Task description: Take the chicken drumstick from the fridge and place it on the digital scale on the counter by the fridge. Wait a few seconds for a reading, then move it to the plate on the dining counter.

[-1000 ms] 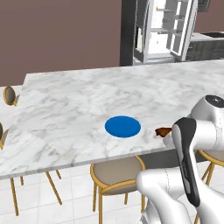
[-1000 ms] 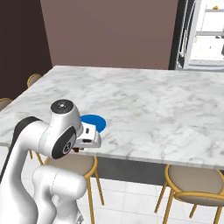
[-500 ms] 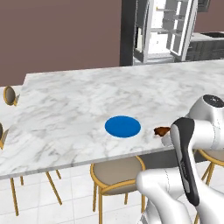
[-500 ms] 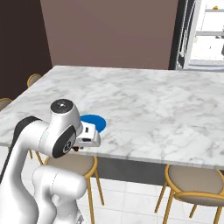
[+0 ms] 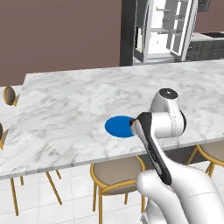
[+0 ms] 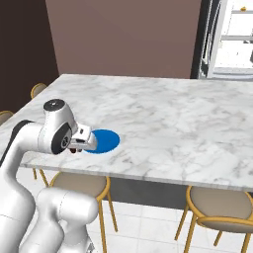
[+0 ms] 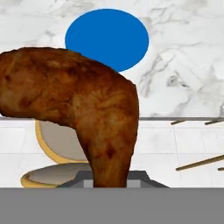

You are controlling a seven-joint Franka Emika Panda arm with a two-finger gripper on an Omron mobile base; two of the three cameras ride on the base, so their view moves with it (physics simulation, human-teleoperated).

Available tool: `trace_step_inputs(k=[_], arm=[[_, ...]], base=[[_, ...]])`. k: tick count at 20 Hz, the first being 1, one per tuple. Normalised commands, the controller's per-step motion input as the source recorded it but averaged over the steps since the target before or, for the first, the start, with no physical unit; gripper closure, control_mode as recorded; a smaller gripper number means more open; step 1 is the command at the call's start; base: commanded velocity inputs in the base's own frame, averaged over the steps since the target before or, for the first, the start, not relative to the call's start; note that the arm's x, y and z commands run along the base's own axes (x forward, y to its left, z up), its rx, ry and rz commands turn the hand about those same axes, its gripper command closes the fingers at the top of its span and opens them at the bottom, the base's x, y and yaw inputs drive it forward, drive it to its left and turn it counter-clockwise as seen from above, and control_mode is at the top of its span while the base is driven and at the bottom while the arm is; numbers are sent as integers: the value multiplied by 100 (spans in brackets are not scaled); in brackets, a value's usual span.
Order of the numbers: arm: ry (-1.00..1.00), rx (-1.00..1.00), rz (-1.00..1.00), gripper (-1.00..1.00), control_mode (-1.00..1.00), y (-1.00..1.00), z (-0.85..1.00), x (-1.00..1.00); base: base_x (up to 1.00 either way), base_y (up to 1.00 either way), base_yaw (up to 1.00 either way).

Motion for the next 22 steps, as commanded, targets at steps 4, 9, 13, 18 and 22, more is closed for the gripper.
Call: trace_step_inputs(k=[4,9,13,18,22], arm=[[5,0,-17,100,-100,79,-19,100],[24,-2,-14,100,-100,19,-9,100],[37,0,0,100,-100,-44,6,100],[22,0,3,100,-100,-49,-3,76],[-21,0,8,100,-100,-3,-81,10]], base=[[0,0,0],[0,0,0],[0,0,0],[0,0,0],[0,0,0]])
